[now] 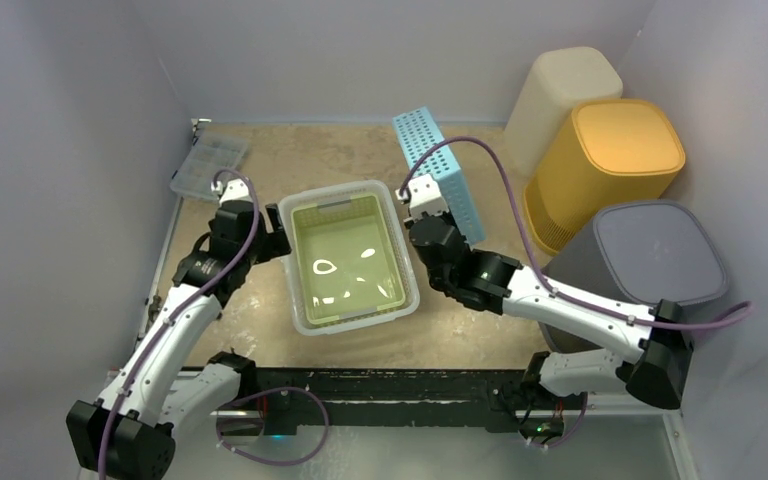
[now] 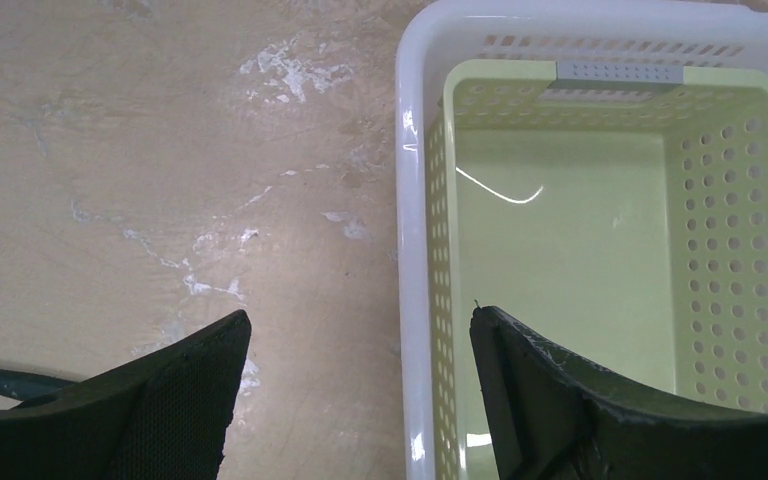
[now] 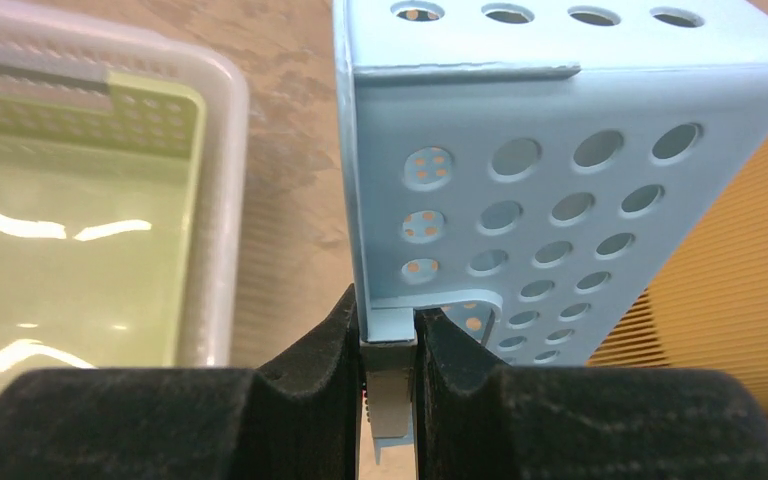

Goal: Turn the large container upside down
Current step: Adjust the multiple containers at the center of the board.

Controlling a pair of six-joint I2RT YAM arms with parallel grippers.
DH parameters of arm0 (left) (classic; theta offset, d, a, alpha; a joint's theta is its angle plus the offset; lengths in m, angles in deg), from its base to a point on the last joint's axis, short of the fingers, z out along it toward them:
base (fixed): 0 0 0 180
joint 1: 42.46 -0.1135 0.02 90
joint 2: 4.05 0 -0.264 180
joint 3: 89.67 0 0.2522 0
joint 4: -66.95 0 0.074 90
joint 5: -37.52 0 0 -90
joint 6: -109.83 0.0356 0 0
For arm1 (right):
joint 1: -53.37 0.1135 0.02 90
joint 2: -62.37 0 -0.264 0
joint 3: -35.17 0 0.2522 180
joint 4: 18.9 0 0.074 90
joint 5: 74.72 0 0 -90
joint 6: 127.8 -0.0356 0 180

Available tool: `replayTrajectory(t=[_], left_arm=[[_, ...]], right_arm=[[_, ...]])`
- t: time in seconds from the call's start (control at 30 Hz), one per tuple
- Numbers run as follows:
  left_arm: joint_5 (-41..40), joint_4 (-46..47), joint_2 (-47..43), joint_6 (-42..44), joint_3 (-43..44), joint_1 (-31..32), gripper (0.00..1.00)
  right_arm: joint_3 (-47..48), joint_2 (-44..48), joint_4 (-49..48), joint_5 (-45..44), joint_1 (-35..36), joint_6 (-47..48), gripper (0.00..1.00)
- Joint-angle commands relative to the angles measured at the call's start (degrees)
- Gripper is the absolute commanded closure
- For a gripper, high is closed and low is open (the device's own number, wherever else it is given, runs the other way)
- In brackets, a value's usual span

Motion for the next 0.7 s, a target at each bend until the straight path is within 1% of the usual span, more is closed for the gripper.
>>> replayTrajectory(t=[0.0,0.1,0.23,0.43,0.53,0.63,0.67], left_arm=[[-0.87,2.44,3.43,1.5,-0.06,0.05,0.2],[-1.05,1.02,7.97,1.48,1.06,0.04,0.22],[-0.54,0.22,12.62,1.49,1.7,0.08,0.25],[-0.36,0.07,15.31,1.79,1.91,0.05,0.27],[-0.3,-0.1,16.92,1.55,1.7,0.06,0.28],[-1.23,-1.25,19.86,1.09,2.05,0.06,0.31],[-2.04,-1.68,20.9,0.82,2.29,0.05,0.34]], right_arm=[[-3.24,-2.43,-10.48,-5.07,-0.04,18.07,1.0],[-6.03,-4.86,-15.02,-6.03,-0.01,25.04,1.0],[-8.6,-7.23,-17.66,-3.01,-0.14,30.16,1.0],[-11.18,-13.0,-19.82,-0.72,-0.94,33.94,1.0],[-11.4,-15.4,-19.31,1.28,-1.71,33.89,1.0],[-11.53,-16.73,-19.13,2.76,-2.21,33.5,1.0],[-11.61,-16.93,-18.91,3.12,-2.47,33.34,1.0]])
